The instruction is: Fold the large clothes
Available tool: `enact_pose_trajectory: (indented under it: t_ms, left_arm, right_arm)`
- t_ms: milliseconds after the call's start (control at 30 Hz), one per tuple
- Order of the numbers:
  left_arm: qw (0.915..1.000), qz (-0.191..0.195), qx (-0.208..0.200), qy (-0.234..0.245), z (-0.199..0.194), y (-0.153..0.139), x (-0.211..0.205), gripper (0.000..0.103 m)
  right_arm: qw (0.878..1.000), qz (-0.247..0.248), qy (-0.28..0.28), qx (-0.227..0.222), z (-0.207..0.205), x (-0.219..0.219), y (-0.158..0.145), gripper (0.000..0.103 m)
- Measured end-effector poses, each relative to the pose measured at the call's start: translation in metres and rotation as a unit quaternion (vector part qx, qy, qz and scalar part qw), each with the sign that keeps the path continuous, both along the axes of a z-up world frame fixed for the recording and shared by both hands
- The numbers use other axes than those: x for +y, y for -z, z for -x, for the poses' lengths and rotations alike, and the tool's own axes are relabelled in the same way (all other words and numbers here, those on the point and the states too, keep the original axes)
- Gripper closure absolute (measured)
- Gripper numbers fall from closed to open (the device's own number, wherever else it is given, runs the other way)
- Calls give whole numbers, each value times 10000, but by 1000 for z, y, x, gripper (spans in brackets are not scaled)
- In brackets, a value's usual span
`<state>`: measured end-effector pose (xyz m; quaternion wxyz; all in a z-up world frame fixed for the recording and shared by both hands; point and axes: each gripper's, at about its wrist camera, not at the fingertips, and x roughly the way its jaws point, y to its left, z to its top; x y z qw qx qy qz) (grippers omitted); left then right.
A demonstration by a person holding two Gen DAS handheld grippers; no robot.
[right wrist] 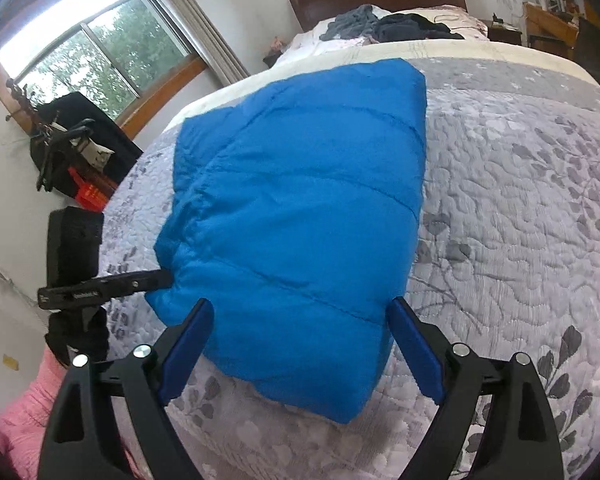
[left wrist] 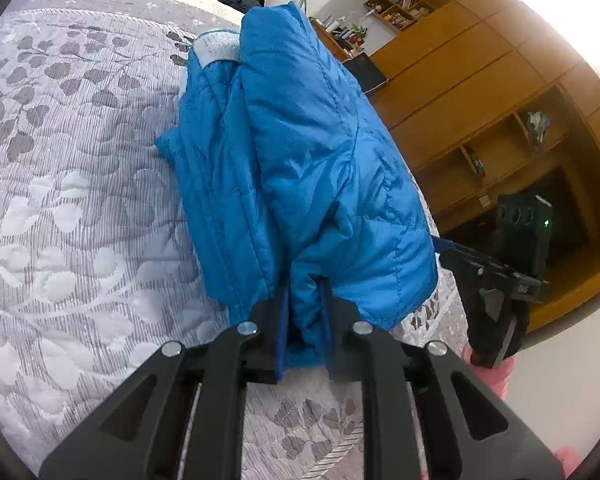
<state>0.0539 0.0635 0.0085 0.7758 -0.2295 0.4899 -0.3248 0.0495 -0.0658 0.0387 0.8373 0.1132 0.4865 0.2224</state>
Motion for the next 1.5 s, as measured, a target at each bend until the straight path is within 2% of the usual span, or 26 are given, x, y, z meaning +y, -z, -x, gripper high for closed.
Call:
enact_pose_trajectory:
  t_ms: [100,133,200,267,367,433,767,1000,1167,1267,1333,1500]
  left_arm:
    - [9993,-254,-277,-34,6,-15,-3,84]
    - [9987,-348,-361,-53,9,-21,-5,79]
    - [9972,-491,-546,-125,17,-34,-8,62]
    - [9941,-762,-730,-252,27,-46,-13,31]
    - [9858,-1240,-1024,-493,39,-62,-18,22]
    - [9826,-1373,-1115,-573,48,-69,-23,16]
    - [9692,-2005,-1141,-860,82,-85,-35,11]
    - [9613,-2255,-1145,-1090,98,-88,-40,10]
    - [9516,-2497,-1195,-1337,108,-90,-40,8]
    - [9491,-2575,-1140,-1410,112,-91,-41,7]
    - [9443,-2727,-1086,-1488,116,-92,-43,7]
    - [9383,-2850,-1139,-1596,123,-94,-44,7]
  right_arm:
    - [10000,-92,36,7,4,-3,-2,13]
    - [9999,-78,65,-27,7,-4,-4,13]
    - [9999,10,126,-83,13,-4,-8,9]
    - [9996,149,195,-150,19,-3,-12,5]
    - [9973,615,346,-194,31,2,-16,4]
    - [9943,923,511,-180,38,4,-17,4]
    - [9884,1028,925,-627,77,7,-33,4]
    - [9855,1186,1073,-568,91,11,-35,4]
    - [9848,1241,1102,-505,97,13,-32,4]
    - [9830,1323,1146,-563,102,15,-33,4]
    - [9825,1331,1167,-582,104,16,-34,4]
    - [9812,1346,1222,-651,110,20,-37,4]
